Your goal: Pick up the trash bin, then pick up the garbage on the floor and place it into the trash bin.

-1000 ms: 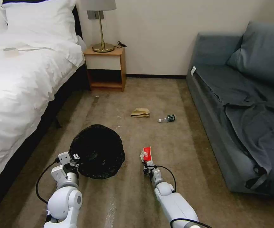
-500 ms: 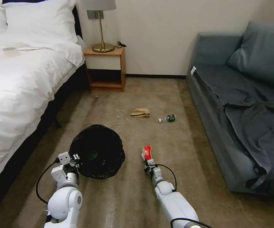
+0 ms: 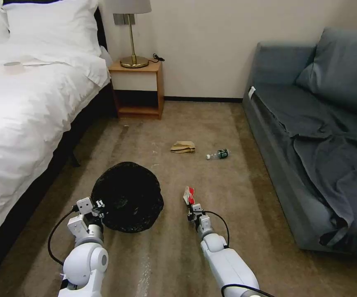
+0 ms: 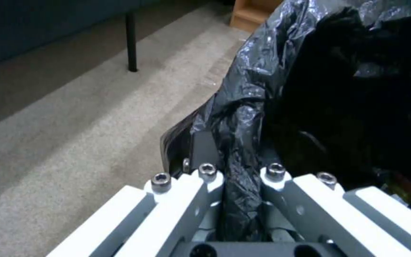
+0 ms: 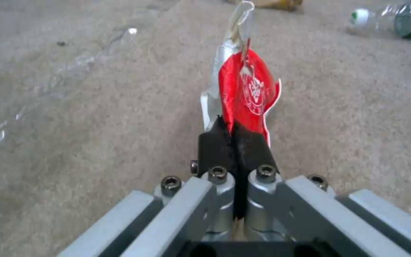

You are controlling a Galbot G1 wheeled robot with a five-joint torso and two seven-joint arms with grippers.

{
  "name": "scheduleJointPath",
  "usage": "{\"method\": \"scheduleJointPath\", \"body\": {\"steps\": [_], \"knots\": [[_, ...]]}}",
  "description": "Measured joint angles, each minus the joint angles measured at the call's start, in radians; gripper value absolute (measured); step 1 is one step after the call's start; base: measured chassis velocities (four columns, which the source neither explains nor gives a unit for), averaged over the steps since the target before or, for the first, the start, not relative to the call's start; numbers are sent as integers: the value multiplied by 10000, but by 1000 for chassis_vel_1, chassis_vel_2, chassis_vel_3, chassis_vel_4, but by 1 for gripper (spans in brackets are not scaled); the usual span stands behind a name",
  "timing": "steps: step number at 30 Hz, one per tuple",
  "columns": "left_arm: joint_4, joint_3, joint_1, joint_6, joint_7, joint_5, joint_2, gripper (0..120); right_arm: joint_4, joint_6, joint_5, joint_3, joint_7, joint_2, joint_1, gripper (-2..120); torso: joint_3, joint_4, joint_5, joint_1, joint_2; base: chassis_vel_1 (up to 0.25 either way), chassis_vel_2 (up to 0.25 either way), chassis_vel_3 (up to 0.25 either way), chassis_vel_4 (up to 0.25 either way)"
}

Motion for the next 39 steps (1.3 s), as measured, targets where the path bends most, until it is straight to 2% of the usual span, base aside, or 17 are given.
{"method": "scheduleJointPath", "body": {"steps": [18,24,27,39], "knots": [[107,-11,-7,-34,10,-28,9,3,1730,288,827,-79,533,-176,123,0,0,1,-1,0,0,0,0,0,0],[207,28,-81,-35,17,-35,8,3,3036,217,1139,-552,727,-547,-200,0,0,1,-1,0,0,0,0,0,0],[260,86,-135,-37,21,-38,-9,3,4195,79,1371,-1083,937,-870,-570,0,-1,-1,-1,0,0,0,0,0,0],[309,105,-197,-49,-3,-49,-29,3,7203,-62,1670,-2786,1492,-1578,-1370,0,0,0,-1,0,0,0,0,0,0]]}}
